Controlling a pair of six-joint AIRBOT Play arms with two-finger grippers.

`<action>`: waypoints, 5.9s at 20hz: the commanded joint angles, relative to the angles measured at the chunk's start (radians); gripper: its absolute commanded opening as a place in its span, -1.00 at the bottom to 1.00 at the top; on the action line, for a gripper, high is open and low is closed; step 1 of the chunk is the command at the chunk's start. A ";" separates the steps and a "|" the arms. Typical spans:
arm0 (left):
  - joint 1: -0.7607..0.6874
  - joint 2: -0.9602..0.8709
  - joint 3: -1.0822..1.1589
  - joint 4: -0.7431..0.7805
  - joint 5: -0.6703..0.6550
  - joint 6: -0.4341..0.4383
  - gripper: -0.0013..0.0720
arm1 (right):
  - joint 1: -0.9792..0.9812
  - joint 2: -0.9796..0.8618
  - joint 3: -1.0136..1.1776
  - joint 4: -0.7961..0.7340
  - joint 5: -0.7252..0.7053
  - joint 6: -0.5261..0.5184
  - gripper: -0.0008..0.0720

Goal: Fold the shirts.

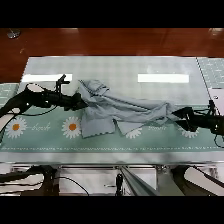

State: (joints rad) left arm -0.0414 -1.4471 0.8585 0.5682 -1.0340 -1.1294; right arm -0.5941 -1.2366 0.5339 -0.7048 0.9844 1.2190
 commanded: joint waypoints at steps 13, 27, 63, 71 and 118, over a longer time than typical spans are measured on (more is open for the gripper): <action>0.090 0.127 0.462 -0.163 -0.056 0.011 -0.91 | 0.230 -0.066 0.797 0.015 0.197 0.069 -0.90; 0.349 0.576 1.175 0.092 -0.129 -0.125 -0.91 | 0.230 0.412 1.537 -0.281 0.509 0.252 -0.90; 0.038 -0.115 0.581 0.067 0.134 -0.153 0.95 | 0.224 -0.372 0.779 0.456 0.071 -0.106 0.75; 0.415 -0.052 0.514 0.371 -0.530 -0.244 0.96 | -0.003 -0.230 0.747 -0.216 0.558 0.001 0.74; 0.283 0.207 -0.302 0.022 -0.053 0.077 -0.91 | 0.196 -0.061 0.132 -0.167 0.058 0.186 0.24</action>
State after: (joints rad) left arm 0.2424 -1.2404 0.5564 0.5903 -1.0798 -1.0500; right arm -0.4603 -1.2285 0.6121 -0.9329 1.0866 1.4132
